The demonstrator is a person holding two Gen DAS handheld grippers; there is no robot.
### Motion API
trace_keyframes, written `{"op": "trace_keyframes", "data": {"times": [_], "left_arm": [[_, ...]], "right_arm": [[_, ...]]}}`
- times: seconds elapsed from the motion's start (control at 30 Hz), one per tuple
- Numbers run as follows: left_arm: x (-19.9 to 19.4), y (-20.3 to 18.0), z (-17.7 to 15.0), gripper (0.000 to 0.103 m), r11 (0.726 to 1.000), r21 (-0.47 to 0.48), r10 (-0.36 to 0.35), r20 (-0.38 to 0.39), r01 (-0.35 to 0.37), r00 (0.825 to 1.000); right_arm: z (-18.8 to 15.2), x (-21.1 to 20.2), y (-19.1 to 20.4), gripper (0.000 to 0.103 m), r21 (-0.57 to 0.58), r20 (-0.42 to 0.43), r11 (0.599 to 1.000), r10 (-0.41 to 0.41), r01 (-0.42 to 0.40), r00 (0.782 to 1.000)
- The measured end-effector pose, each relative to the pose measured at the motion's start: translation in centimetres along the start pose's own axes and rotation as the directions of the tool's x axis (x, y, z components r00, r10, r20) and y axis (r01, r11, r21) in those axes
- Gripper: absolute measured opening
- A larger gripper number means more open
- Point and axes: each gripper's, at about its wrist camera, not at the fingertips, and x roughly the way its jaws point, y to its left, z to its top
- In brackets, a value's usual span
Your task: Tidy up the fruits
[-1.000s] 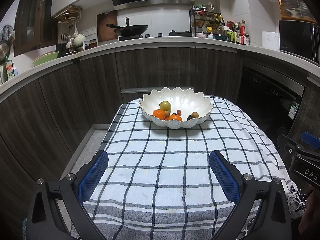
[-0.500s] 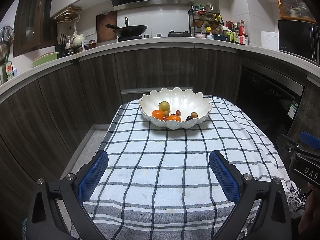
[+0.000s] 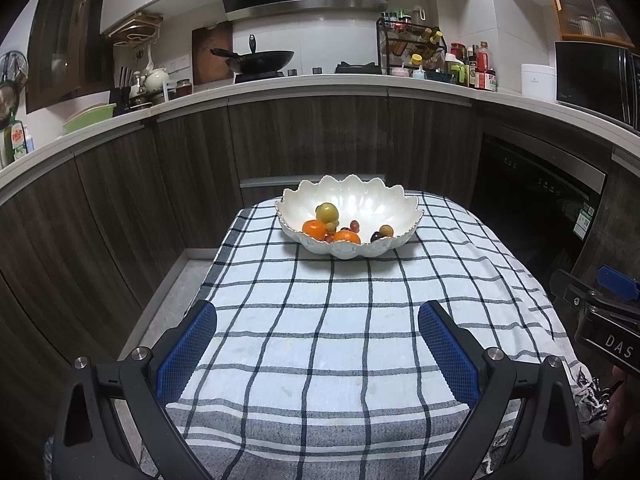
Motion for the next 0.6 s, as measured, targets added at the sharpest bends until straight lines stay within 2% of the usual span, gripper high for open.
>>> {"op": "trace_keyframes", "data": {"times": [0.6], "left_arm": [[0.55,-0.05,-0.17,0.103,1.0,0.0,-0.002,-0.013,0.002,1.0]], "right_arm": [[-0.19,0.31,-0.1,0.088,0.005,-0.008,1.0,0.001,-0.001,1.0]]}}
